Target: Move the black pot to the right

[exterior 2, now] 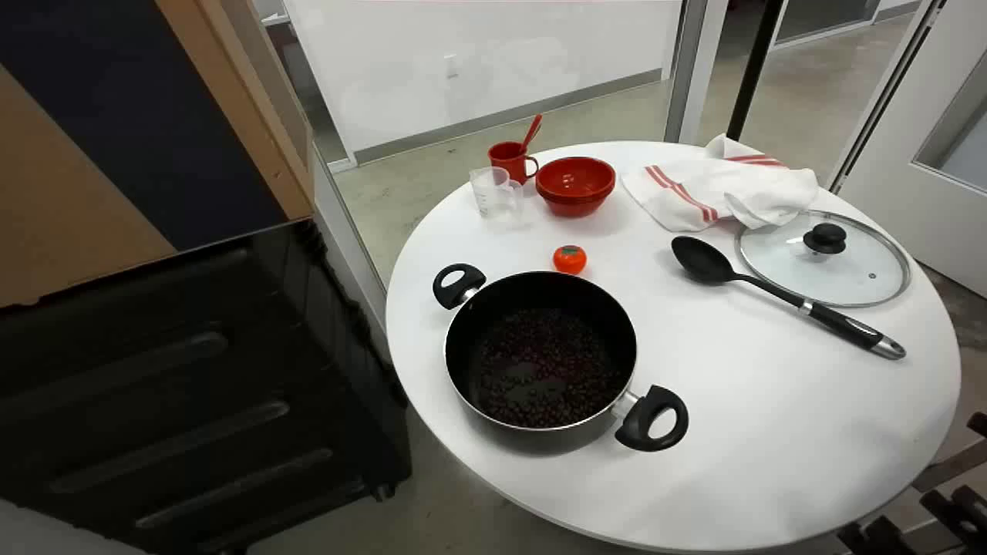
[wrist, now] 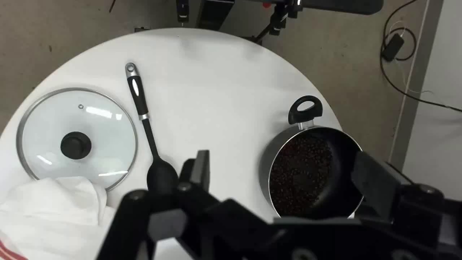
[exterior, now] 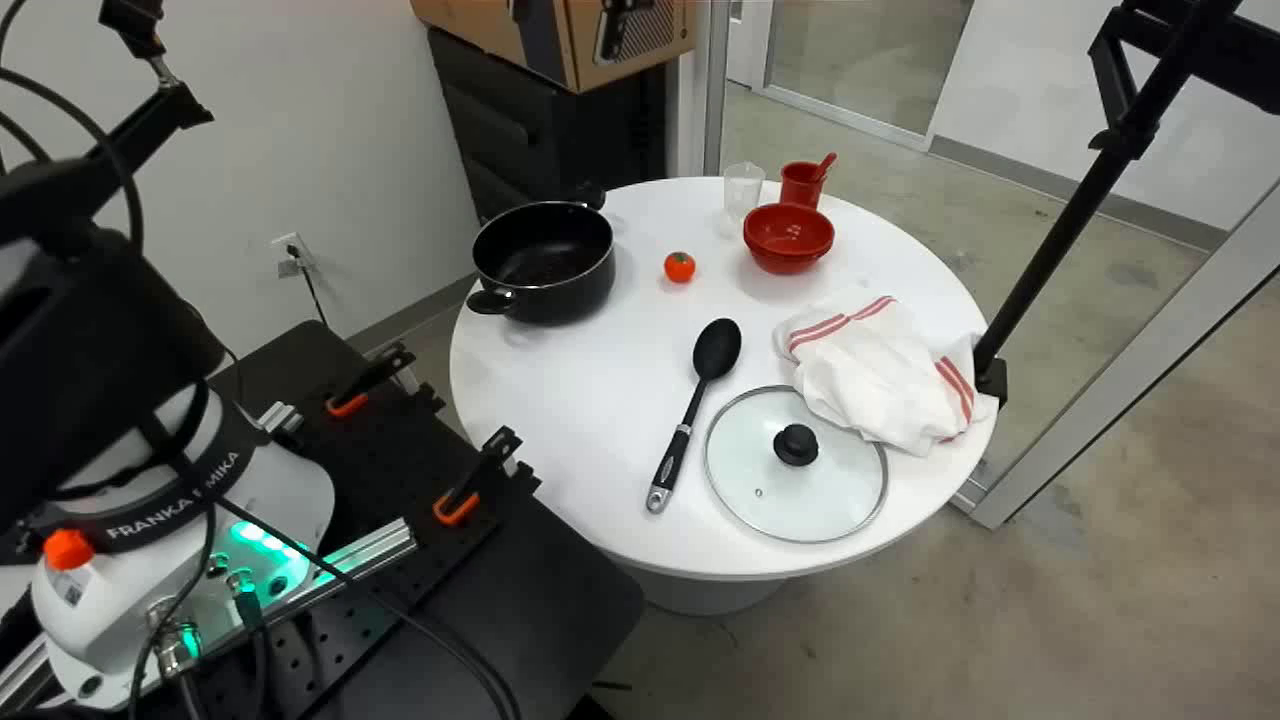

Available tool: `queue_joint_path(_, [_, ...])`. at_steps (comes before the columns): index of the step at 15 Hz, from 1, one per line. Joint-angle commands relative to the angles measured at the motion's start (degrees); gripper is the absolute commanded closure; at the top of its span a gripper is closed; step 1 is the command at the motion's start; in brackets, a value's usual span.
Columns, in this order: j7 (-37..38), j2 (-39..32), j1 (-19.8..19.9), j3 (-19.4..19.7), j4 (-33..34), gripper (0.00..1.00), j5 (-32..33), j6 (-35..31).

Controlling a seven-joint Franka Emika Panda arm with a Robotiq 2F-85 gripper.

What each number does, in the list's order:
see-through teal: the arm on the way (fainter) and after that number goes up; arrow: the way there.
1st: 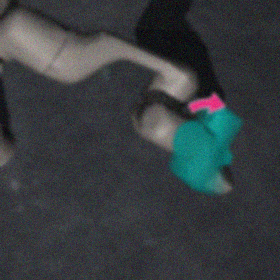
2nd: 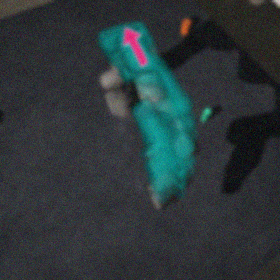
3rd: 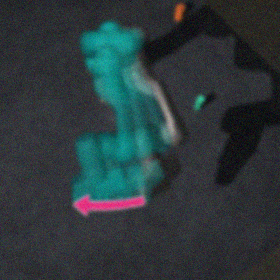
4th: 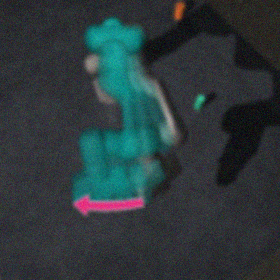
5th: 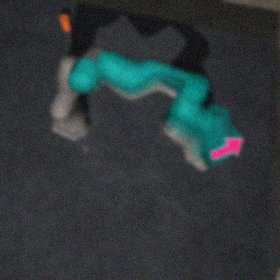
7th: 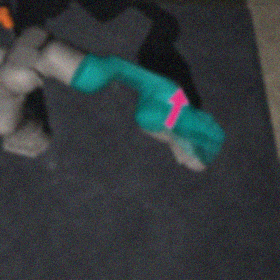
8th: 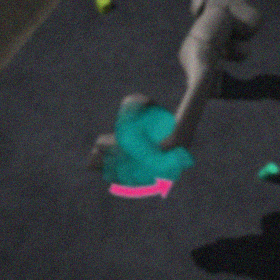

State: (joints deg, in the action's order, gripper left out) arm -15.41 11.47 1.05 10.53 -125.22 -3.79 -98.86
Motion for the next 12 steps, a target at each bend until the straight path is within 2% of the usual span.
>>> queue_joint_path(1, [-0.2, -0.1, 1.3, -1.2, 0.1, 0.0, -0.2, 0.1])
queue_joint_path(7, [-2.0, 3.4, 1.1, -3.7, -6.1, 0.0, 8.6, -7.3])
queue_joint_path(9, [-4.5, 4.8, 0.7, -3.8, -8.9, 0.0, 7.6, -8.6])
queue_joint_path(12, [-7.9, 7.1, 0.3, -3.7, -15.2, 0.0, 6.5, -15.2])
